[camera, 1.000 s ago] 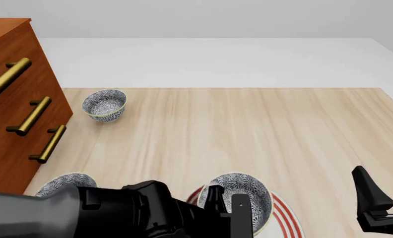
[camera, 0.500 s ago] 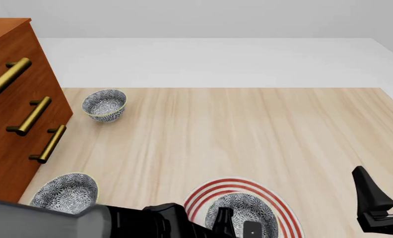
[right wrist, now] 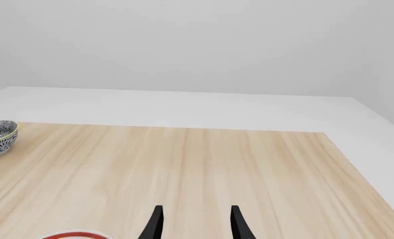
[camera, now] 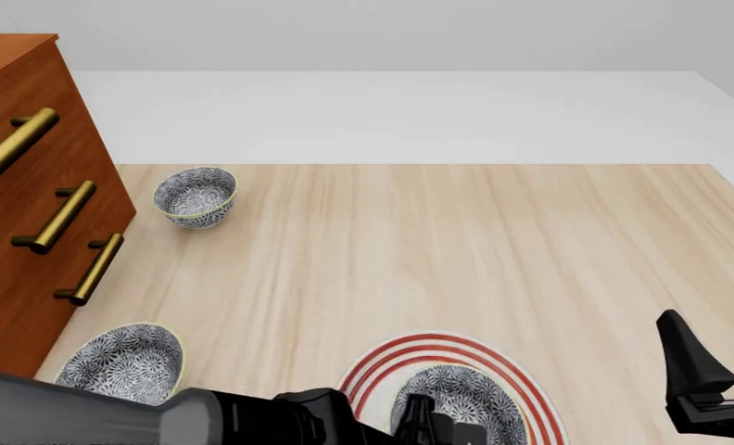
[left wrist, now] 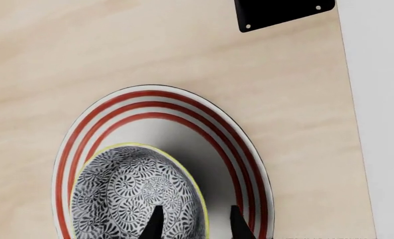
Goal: Pick up the bowl and put it in the middle on the plate.
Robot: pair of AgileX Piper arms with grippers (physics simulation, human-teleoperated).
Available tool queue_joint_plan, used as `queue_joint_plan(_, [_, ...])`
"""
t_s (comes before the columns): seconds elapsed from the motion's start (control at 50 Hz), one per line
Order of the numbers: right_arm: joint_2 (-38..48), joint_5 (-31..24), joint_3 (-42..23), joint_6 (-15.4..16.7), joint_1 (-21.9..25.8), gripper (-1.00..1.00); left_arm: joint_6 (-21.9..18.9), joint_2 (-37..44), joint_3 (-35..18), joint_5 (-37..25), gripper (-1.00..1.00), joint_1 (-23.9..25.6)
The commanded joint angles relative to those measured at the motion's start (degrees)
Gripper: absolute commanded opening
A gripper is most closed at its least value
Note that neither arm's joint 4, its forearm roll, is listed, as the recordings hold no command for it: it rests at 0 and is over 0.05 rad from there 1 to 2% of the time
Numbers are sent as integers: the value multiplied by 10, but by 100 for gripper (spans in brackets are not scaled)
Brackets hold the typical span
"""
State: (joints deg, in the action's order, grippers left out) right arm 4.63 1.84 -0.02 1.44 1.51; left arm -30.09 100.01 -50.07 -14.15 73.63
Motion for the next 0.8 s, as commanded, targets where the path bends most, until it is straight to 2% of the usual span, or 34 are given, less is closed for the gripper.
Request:
queue_joint_plan(0.02, [2,0,0,0,0,100,-2,2,6,0,100,-3])
queue_joint_plan(0.38, [8,2,0,-3,0,100,-9,-42,4,-20,100,-5])
queue_joint_plan(0.8, [10,3,0,-4,1,100,-38,-91,34,-11,100,-13])
